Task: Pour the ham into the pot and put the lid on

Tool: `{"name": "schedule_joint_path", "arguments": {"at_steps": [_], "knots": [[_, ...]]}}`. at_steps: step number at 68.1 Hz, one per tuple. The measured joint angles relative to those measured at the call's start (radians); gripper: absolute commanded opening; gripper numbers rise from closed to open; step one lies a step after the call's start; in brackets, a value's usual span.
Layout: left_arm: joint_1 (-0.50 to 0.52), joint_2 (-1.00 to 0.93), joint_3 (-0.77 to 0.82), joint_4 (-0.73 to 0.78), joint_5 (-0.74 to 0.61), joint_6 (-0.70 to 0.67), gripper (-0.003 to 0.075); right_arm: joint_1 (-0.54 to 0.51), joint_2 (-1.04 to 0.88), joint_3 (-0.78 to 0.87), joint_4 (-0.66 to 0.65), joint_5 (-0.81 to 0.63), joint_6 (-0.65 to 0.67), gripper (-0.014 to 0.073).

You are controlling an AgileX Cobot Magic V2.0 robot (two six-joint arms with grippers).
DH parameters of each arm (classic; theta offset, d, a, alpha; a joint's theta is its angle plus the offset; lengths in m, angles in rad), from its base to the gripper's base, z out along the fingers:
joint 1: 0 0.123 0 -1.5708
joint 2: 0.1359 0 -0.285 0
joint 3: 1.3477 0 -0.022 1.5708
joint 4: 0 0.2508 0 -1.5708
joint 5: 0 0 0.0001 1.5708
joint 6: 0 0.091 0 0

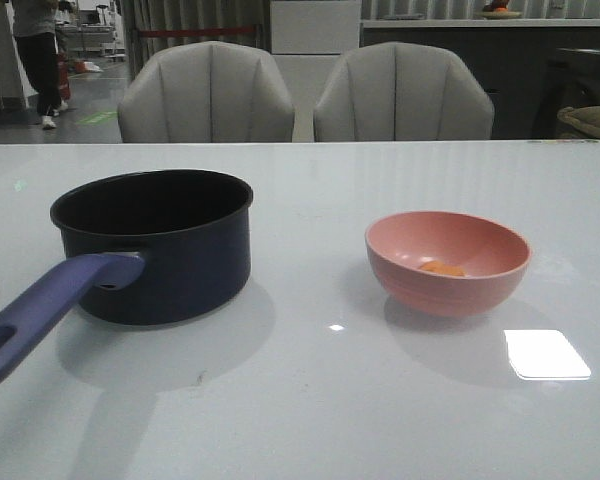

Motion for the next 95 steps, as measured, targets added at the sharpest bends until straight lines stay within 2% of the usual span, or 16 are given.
{"name": "schedule_joint_path", "arguments": {"at_steps": [37,47,61,85,95], "knots": [[-0.168,-0.694,0.456,-0.065,-0.213,0.002,0.0602,0.0,0.0,0.0,0.0,0.0,0.0,0.0149],[-0.178,-0.904,0.568,-0.095,-0.224,0.002,0.0602,0.0,0.0,0.0,0.0,0.0,0.0,0.0149],[-0.18,-1.129,0.617,-0.103,-0.212,0.002,0.0602,0.0,0.0,0.0,0.0,0.0,0.0,0.0149],[-0.211,-1.199,0.642,-0.103,-0.185,0.002,0.0602,0.0,0.0,0.0,0.0,-0.01,0.0,0.0149],[-0.211,-1.199,0.642,-0.103,-0.185,0.002,0.0602,0.0,0.0,0.0,0.0,-0.103,0.009,0.0149]]}}
